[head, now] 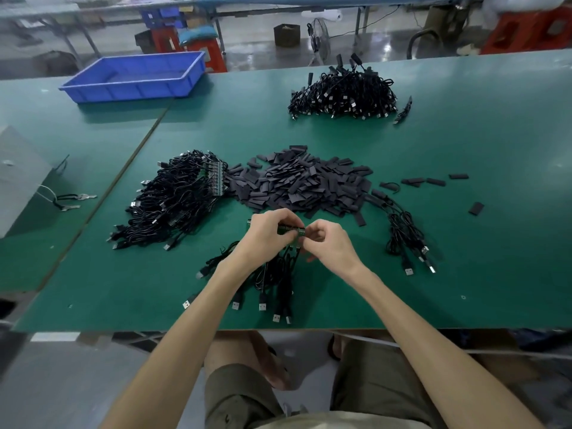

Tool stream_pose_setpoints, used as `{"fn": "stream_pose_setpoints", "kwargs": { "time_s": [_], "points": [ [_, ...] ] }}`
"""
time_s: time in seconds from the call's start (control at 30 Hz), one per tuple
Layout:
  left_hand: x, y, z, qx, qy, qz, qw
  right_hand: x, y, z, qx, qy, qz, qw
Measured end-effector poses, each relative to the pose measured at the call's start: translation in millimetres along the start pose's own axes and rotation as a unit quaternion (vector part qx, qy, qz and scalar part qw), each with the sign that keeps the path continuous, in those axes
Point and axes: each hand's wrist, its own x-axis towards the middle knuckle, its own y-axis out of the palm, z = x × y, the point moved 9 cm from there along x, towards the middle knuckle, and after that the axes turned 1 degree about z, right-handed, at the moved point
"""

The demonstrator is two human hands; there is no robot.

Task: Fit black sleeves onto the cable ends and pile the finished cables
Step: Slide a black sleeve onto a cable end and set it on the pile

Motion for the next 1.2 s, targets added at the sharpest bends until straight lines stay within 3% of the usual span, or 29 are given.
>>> {"fn": "stream_pose_setpoints", "kwargs": {
  "time_s": [0.27,0.93,1.03,1.2],
  "points": [
    [0,2,-1,0.000,-0.020,-0.025,0.999,-1,-3,-4,-0.038,-0.009,-0.044,0.998],
    [-2,4,2,0.013,-0.039,-0.070,0.997,0,2,-4,-0.051,-0.027,-0.066,0.996],
    [-6,-12,10,0.060,-0.034,-0.118,0.991,1,-18,-13,0.000,-0.006,-0.106,0.994],
    [-15,-31,39,0.141,-0.054,-0.167,0.974,3,-55,-31,0.266,0.029,-0.164,0.949]
  ]
}}
